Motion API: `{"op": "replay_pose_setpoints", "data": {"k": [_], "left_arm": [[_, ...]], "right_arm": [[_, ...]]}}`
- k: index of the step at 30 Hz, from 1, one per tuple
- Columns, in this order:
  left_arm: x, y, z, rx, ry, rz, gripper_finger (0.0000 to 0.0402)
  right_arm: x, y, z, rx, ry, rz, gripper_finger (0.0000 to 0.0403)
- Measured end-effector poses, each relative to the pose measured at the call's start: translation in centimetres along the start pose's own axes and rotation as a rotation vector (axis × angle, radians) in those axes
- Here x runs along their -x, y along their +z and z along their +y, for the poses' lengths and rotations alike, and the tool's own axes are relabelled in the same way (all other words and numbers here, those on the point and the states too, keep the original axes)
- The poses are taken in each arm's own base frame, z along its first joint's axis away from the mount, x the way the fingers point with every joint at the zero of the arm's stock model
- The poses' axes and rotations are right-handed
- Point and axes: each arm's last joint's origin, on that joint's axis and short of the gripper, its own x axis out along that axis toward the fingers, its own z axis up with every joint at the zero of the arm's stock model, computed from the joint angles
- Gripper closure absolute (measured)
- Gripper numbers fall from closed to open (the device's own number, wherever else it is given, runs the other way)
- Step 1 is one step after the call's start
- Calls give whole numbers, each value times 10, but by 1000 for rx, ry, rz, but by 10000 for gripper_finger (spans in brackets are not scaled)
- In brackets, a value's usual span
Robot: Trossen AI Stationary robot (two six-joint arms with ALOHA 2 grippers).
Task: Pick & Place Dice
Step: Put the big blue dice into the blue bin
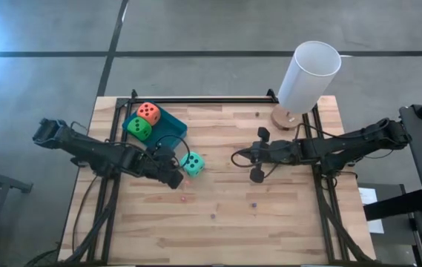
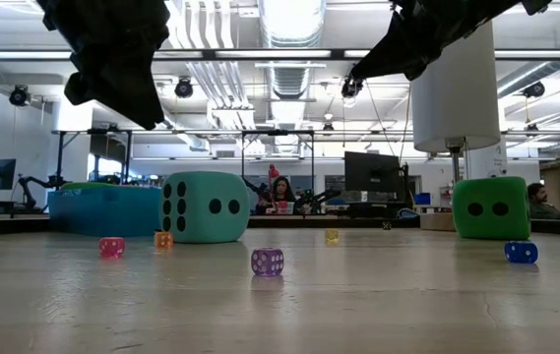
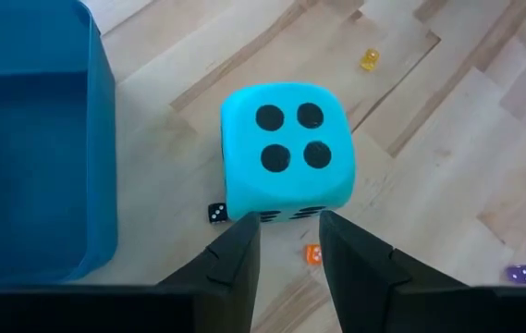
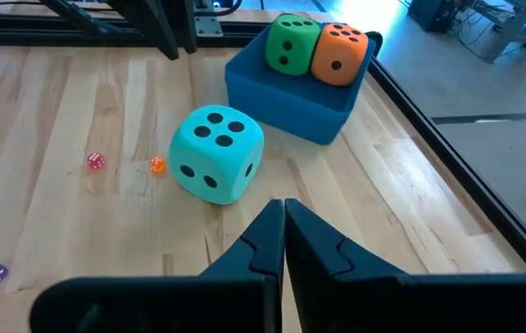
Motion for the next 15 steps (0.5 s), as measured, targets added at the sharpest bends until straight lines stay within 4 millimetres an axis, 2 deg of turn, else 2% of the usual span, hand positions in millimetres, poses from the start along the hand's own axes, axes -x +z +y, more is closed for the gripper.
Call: {"op": "replay_pose_setpoints", "data": {"k": [15], "left_arm": [[-3, 2, -3, 16, -19, -15, 283]], "right_arm": [[0, 0, 0, -1, 0, 0, 394]]}}
